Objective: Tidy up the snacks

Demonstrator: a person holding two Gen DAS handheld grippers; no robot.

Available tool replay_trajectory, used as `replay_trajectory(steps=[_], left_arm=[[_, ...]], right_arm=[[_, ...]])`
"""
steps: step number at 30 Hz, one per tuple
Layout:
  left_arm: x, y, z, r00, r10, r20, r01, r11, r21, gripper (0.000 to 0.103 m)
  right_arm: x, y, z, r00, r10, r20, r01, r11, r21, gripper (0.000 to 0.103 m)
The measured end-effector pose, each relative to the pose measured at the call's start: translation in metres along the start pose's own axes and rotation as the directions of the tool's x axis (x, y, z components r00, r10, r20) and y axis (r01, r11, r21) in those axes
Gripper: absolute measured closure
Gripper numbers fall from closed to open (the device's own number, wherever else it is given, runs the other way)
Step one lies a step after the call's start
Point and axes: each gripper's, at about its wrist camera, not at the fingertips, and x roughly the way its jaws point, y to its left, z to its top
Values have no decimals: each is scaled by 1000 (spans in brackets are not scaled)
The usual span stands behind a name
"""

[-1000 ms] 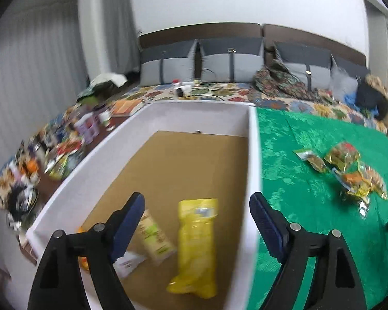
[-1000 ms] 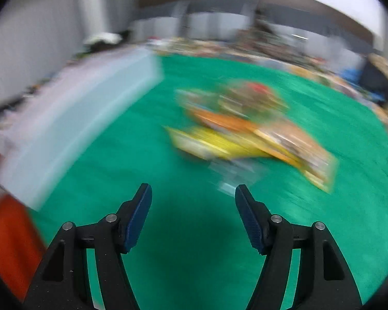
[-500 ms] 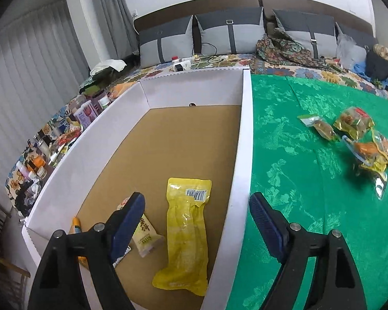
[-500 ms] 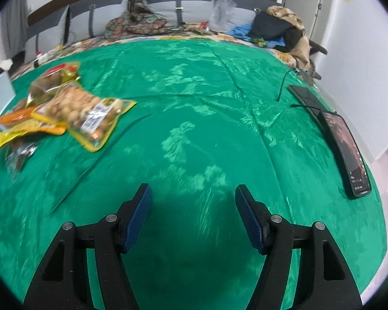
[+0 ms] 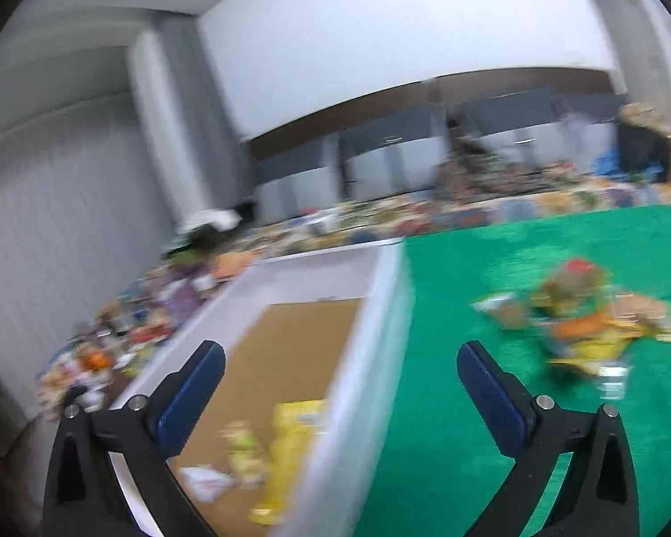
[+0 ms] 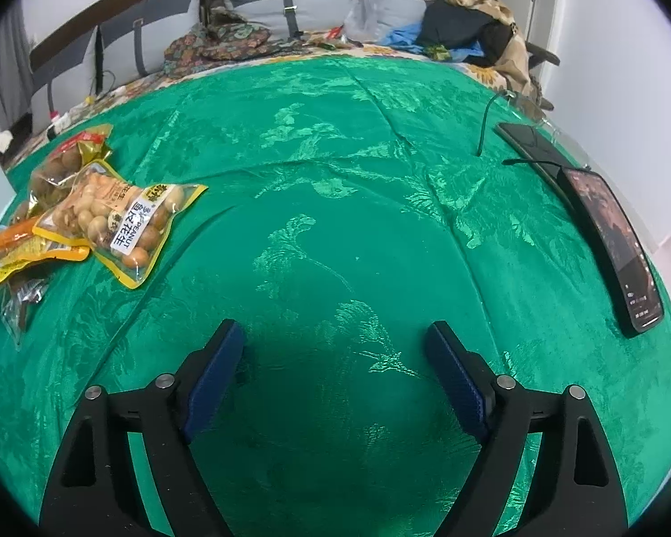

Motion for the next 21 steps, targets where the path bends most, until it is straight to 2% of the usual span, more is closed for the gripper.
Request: replay_trajectory(steps=[2,3,4,5,7,9,10,11,15,18,20,21], left_arm=[[0,-23,-4,995,-93,-45,94,995,18,0],[4,-36,-9,986,-141,-86,144,989,23,0],[13,-51,-17,970,-194,-147,199,980,21,0],[26,-68,-30,938,-255,-236,265,964,8,0],[43,-94,-51,882,-325,-342,343,939,-9,0],[57,-119,-70,839,-351,-417,389,921,9,0],[60,-130,-77,826,-353,-438,403,915,23,0],[65,-139,-82,819,-353,-452,414,909,40,0],[78,-153,-80,812,-370,-451,436,899,46,0],[95,-154,-77,819,-358,-448,423,905,49,0],[103,-151,-77,819,-369,-440,422,906,26,0],[108,-149,-77,811,-386,-440,430,903,0,0]], right_arm=[[0,-1,0,1000,2,0,-2,1000,1,17],[0,0,0,1000,1,0,-1,1000,1,16],[0,0,0,1000,1,0,-1,1000,1,16],[0,-1,0,1000,1,0,-1,1000,1,16],[0,0,0,1000,1,0,-1,1000,0,16],[0,0,0,1000,1,0,-1,1000,0,16],[0,0,0,1000,1,0,-1,1000,0,16],[0,-1,0,1000,1,0,-1,1000,0,16],[-1,-1,0,1000,2,0,-2,1000,0,16],[-1,-1,0,1000,1,0,-1,1000,0,16],[-1,-1,0,1000,2,0,-2,1000,0,16],[-1,-1,0,1000,2,0,-2,1000,0,16]])
